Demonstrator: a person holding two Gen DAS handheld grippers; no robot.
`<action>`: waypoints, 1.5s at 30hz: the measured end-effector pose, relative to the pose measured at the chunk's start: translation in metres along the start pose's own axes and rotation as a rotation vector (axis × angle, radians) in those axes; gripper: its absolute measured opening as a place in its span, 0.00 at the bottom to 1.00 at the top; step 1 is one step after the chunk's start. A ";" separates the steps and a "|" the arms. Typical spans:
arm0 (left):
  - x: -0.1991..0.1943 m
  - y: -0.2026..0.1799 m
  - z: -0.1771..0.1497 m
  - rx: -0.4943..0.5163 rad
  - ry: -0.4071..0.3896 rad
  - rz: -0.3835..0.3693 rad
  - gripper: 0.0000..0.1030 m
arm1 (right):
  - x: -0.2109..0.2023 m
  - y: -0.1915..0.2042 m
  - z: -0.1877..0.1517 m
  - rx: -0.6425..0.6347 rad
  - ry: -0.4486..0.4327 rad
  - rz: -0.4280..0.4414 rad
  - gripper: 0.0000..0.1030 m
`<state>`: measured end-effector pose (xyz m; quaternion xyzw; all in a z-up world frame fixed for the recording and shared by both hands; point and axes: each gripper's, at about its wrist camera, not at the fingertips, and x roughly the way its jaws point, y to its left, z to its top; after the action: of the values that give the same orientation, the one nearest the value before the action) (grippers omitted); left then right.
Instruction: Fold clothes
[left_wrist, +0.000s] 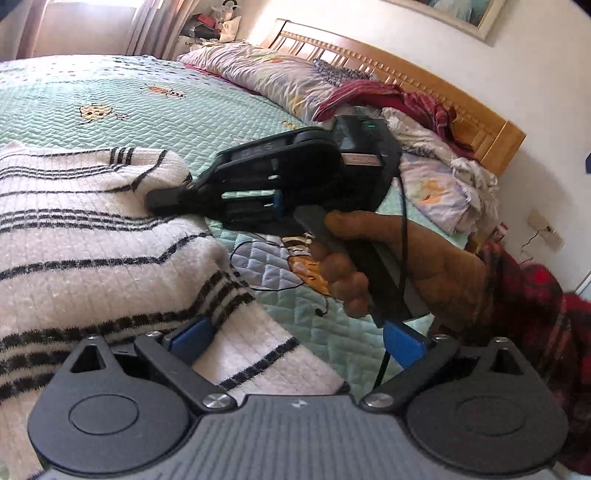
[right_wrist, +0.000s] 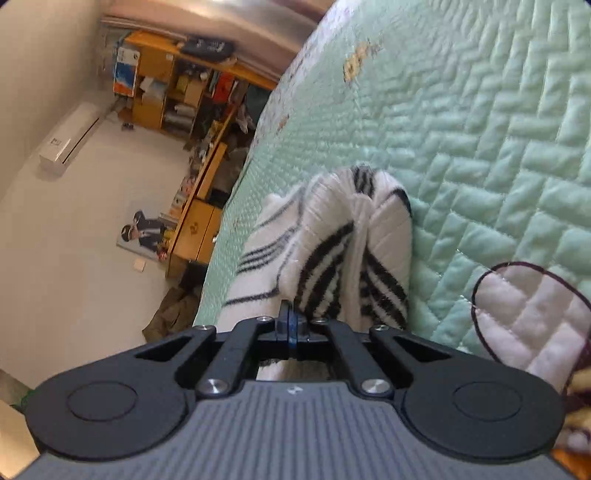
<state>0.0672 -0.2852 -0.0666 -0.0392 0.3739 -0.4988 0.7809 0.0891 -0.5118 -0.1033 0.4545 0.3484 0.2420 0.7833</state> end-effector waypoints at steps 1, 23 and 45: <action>-0.006 -0.001 -0.001 -0.010 -0.011 -0.005 0.94 | -0.008 0.010 -0.002 -0.021 -0.019 0.002 0.05; -0.091 0.029 -0.038 -0.145 -0.083 -0.020 0.93 | -0.057 0.059 -0.086 -0.069 -0.007 0.020 0.04; -0.099 0.082 0.009 -0.316 -0.229 -0.053 0.96 | -0.033 0.059 -0.004 0.009 -0.117 0.013 0.08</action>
<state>0.1117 -0.1670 -0.0418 -0.2277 0.3551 -0.4465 0.7891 0.0617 -0.5049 -0.0418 0.4734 0.3002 0.2187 0.7987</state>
